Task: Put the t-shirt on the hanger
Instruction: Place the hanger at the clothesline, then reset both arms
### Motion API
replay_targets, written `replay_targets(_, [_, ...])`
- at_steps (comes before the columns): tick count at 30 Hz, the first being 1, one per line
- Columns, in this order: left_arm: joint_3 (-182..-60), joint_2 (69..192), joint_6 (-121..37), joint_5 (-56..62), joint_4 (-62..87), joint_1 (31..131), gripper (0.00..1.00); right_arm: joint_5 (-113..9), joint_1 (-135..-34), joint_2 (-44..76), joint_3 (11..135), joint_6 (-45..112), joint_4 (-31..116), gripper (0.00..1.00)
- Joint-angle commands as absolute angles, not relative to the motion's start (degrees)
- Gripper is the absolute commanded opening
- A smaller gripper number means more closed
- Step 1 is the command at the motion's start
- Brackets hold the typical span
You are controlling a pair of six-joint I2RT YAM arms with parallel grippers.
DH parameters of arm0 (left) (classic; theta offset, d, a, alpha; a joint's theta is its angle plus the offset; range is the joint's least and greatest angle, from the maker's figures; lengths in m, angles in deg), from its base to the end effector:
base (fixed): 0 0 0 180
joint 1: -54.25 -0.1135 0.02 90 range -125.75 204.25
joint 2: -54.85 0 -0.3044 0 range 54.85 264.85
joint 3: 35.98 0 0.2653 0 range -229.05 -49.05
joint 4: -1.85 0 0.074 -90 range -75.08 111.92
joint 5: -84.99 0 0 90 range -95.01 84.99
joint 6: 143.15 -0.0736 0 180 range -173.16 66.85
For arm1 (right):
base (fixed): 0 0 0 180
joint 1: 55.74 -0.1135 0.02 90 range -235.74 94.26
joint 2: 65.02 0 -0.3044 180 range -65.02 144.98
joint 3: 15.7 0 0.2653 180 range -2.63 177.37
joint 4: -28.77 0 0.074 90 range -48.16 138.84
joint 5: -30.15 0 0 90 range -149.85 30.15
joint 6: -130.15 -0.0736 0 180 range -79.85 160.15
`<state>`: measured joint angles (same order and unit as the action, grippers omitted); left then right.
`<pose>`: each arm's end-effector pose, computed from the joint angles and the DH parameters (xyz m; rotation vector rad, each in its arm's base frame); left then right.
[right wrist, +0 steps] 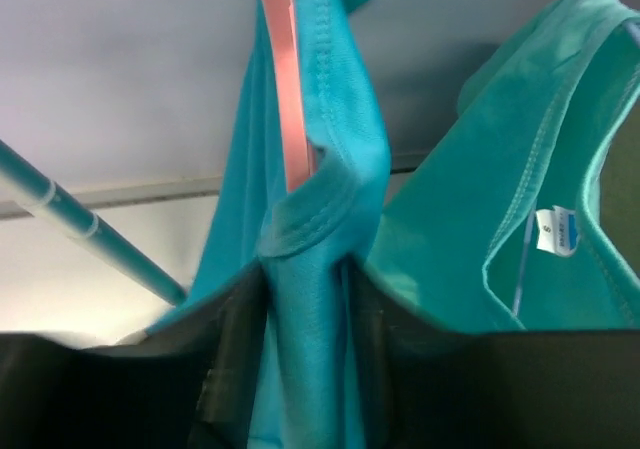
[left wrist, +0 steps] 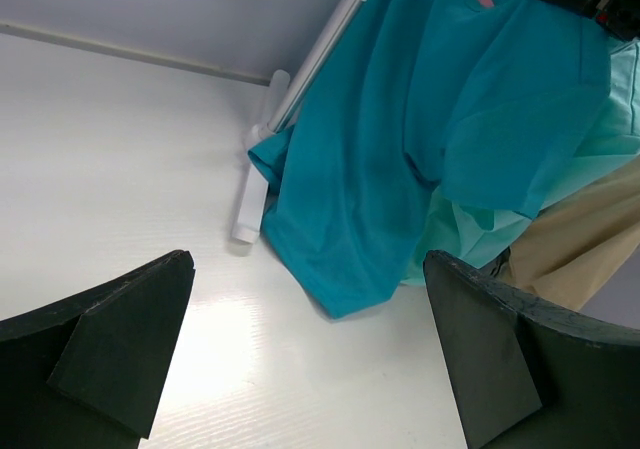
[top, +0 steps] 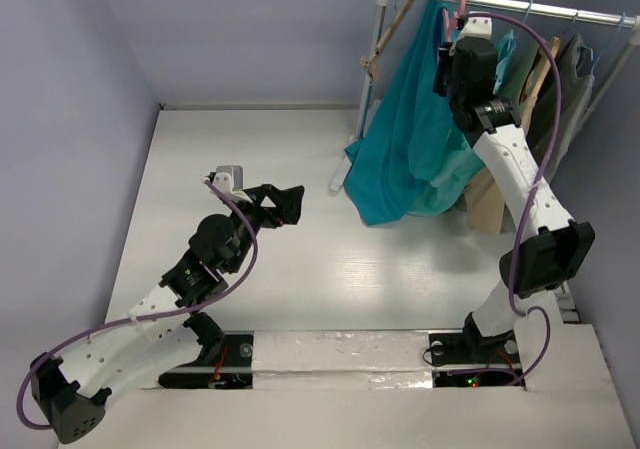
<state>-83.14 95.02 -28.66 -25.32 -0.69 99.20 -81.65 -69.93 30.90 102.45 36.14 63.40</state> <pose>0.1538 -0.1174 0.3658 -0.0438 1.4569 -0.7500 0.4294 0.0804 0.4861 0.1148 1.7691 -0.1103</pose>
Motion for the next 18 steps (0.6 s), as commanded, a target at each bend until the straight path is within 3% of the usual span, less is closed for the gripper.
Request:
replay_targets(1, [-82.27,94.49,-28.72,-26.36,-3.62,99.43,0.99,-83.67,-69.45,26.13,98.65,34.88,59.16,0.47])
replay_targets(2, [-82.19,94.58,-28.63,-26.62,-3.71,99.43,0.99,-83.67,-69.45,24.73,96.71,34.53,58.37,0.64])
replay_targets(5, [-82.27,95.10,-28.63,-27.68,-3.54,99.43,0.99,-83.23,-69.45,17.70,88.99,32.95,54.50,0.99])
replay_targets(18, [-81.66,95.55,-27.93,-28.47,-5.12,99.43,0.99,-70.75,-69.45,-17.72,64.43,19.59,55.63,1.00])
